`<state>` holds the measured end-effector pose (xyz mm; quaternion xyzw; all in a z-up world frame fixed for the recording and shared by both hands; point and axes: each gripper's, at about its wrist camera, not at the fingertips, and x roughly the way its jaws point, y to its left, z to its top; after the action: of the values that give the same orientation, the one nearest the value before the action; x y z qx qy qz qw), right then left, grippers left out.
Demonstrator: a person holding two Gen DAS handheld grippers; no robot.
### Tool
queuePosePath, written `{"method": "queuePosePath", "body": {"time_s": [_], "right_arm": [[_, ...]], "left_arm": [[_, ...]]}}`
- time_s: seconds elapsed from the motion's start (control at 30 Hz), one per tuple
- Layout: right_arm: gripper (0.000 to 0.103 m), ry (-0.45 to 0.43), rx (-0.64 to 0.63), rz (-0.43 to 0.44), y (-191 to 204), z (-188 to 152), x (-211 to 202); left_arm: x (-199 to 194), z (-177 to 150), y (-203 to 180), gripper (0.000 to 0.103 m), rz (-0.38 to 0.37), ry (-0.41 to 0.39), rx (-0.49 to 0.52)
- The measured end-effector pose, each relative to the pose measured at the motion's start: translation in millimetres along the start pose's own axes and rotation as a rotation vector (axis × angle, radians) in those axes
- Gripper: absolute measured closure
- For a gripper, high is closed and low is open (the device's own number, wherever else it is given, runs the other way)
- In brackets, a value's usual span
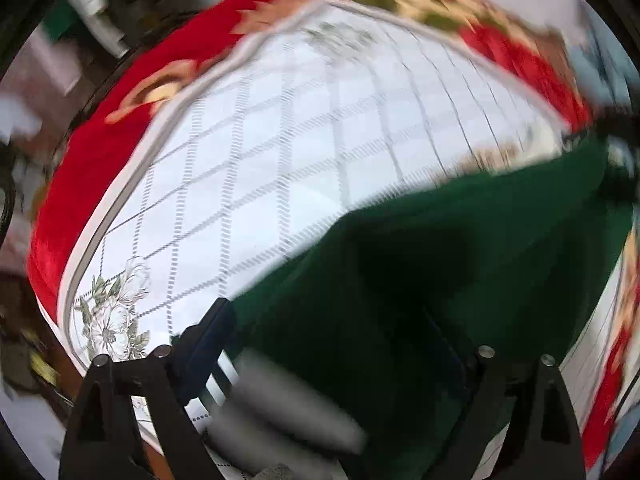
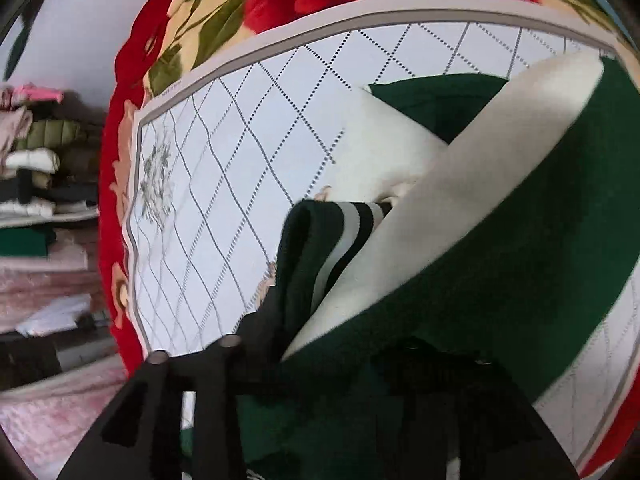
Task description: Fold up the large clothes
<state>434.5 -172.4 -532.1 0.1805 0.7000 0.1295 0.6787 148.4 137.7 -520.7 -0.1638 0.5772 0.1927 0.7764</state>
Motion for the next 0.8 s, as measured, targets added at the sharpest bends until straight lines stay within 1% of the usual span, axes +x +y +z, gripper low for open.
{"method": "queuePosePath", "body": {"time_s": [0.03, 0.07, 0.1, 0.13, 0.17, 0.23, 0.27, 0.33, 0.43, 0.53, 0.57, 0.6, 0.67, 0.7, 0.73, 0.8], "right_arm": [[0.034, -0.009, 0.017, 0.061, -2, -2, -1], [0.030, -0.015, 0.028, 0.154, -5, -6, -4], [0.029, -0.014, 0.029, 0.226, -6, -12, -7], [0.028, -0.014, 0.027, 0.264, -7, -20, -12], [0.028, -0.019, 0.023, 0.273, -9, -30, -18], [0.024, -0.033, 0.000, 0.233, -12, -52, -29], [0.024, -0.037, -0.006, 0.206, -15, -63, -32], [0.024, -0.026, 0.018, 0.168, -25, -82, -32], [0.024, 0.014, 0.073, 0.158, -44, -105, -24], [0.024, 0.039, 0.096, 0.118, -58, -123, -6], [0.024, 0.039, 0.096, 0.102, -60, -124, -1], [0.024, 0.039, 0.091, 0.092, -60, -126, 2], [0.024, 0.048, 0.082, 0.078, -60, -128, 10], [0.024, 0.051, 0.077, 0.077, -59, -128, 12], [0.024, 0.051, 0.062, 0.073, -56, -129, 12], [0.024, 0.041, 0.028, 0.046, -50, -129, 9]], "left_arm": [[-4, 2, 12, 0.011, 0.005, -0.011, -0.043], [-10, 3, 28, 0.011, 0.003, -0.023, -0.102], [-15, 4, 39, 0.011, -0.001, -0.029, -0.141], [-20, 1, 52, 0.011, -0.004, -0.031, -0.188], [-24, -2, 63, 0.011, -0.018, -0.026, -0.226], [-23, -7, 78, 0.012, -0.043, -0.006, -0.283], [-21, -12, 86, 0.012, -0.074, 0.013, -0.317], [-13, -18, 92, 0.012, -0.114, 0.036, -0.347], [4, -23, 87, 0.012, -0.139, 0.066, -0.322], [26, -19, 73, 0.013, -0.113, 0.089, -0.245], [34, -18, 69, 0.021, -0.099, 0.093, -0.222], [39, -17, 66, 0.055, -0.102, 0.084, -0.214], [40, -19, 62, 0.070, -0.084, 0.060, -0.204], [34, -22, 60, 0.086, -0.092, 0.031, -0.193], [25, -26, 58, 0.089, -0.099, 0.005, -0.190], [5, -35, 58, 0.092, -0.094, -0.039, -0.199]]}}
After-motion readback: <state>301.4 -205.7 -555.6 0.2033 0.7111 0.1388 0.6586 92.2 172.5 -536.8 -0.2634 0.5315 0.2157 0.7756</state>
